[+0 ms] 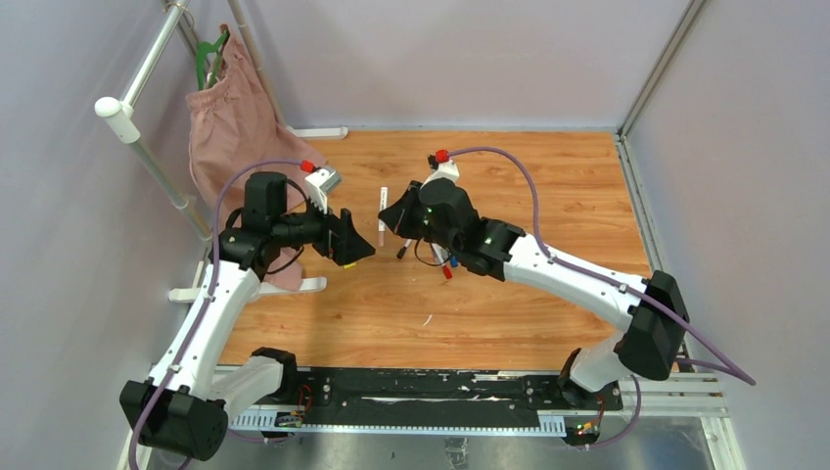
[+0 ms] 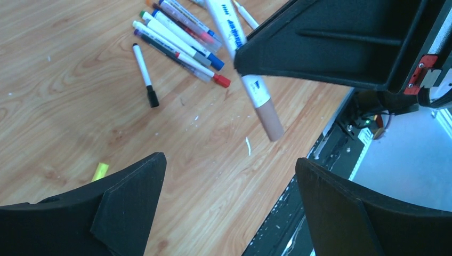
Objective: Open the pen caps
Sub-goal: Pick up the pen from the center of the board.
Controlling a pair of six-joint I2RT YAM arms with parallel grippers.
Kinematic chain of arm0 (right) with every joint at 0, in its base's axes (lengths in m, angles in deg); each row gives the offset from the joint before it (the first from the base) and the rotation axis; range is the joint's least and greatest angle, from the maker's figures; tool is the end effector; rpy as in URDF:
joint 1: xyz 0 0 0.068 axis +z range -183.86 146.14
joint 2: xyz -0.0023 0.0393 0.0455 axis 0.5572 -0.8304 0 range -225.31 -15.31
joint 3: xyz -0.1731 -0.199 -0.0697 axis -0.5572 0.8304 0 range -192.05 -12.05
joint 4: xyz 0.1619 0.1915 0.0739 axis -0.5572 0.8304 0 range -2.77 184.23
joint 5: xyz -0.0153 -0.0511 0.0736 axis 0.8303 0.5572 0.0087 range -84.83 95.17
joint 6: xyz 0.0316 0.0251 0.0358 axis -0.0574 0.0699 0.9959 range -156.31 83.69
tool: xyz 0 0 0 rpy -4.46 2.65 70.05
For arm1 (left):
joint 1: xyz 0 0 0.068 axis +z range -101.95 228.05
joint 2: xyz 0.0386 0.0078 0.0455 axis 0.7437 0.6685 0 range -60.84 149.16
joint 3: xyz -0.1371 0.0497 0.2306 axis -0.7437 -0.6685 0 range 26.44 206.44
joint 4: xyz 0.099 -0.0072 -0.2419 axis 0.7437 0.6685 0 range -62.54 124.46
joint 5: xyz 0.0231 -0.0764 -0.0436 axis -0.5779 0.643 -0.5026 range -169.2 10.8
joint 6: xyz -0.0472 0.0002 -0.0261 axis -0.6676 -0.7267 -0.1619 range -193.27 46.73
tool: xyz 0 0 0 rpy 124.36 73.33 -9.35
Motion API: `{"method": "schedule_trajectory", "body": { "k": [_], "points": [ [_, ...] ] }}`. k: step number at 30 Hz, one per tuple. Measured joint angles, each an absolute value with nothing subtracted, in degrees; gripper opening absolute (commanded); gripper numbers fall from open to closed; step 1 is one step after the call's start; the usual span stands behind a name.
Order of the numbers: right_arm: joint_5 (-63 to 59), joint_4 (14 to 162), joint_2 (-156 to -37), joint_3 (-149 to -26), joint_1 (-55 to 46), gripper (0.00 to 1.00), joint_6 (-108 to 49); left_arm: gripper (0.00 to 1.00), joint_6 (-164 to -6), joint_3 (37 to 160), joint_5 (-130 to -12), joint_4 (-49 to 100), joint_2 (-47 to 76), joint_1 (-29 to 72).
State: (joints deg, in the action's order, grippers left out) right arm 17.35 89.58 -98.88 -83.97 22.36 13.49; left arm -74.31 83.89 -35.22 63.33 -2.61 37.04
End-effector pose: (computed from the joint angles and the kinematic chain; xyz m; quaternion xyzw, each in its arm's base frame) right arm 0.1997 0.2851 0.3589 0.0214 0.7859 0.4387 0.4352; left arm 0.1982 -0.0637 0.3352 0.2394 0.8108 -0.3765 0.3788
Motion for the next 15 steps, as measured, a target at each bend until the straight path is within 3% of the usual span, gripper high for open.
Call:
{"method": "schedule_trajectory", "body": {
  "k": [8,15],
  "points": [
    [17.4,87.4,-101.9,-86.8,24.0,0.0,16.8,0.86,-79.4,82.6,-34.0,57.3,-3.1,34.1],
    [17.8,86.8,-102.1,-87.2,24.4,0.0,17.8,0.49,-78.8,82.5,-36.2,56.0,-2.8,32.8]
  ]
}}
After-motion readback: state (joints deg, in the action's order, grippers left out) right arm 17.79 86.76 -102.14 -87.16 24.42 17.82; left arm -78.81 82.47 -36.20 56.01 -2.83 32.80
